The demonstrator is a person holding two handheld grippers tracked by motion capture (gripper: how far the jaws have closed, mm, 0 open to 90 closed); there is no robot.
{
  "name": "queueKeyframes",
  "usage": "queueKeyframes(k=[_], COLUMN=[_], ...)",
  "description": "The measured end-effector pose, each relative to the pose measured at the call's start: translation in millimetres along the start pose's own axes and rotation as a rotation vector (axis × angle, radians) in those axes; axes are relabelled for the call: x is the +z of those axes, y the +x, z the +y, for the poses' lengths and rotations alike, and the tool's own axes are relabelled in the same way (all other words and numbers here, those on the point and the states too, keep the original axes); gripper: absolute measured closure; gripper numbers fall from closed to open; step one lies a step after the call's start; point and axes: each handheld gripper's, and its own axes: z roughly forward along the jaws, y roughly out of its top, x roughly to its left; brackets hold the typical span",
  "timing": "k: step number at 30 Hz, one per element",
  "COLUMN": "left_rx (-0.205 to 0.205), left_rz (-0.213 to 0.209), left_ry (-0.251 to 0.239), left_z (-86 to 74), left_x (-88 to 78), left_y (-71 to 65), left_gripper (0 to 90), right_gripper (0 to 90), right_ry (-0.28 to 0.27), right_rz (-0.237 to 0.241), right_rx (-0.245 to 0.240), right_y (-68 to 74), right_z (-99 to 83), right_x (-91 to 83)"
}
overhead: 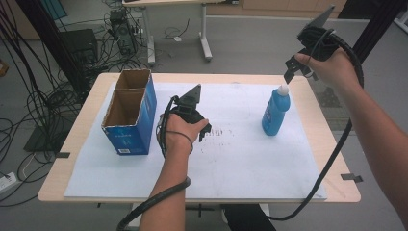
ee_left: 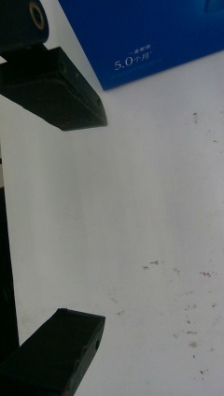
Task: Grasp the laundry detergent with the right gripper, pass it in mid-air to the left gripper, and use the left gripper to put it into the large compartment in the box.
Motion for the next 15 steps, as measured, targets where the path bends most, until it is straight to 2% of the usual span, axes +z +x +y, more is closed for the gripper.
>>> queueKeyframes(k=[7, 15], left_rx=[0.001, -0.006], left_rz=[0.007, 0.002], left_ry=[0.003, -0.005], left_z=[-0.6, -2.3], left_x=[-0.4, -0.8], left_y=[1.9, 2.5], left_gripper=[6.1, 6.1], right_gripper=[8.0, 8.0], right_ry=[0.001, -0.001], right_rz=[-0.014, -0.002], right_rx=[0.003, 0.001], right_y=[-0.9, -3.5], right_z=[-0.6, -3.3], right_x=[0.4, 1.6])
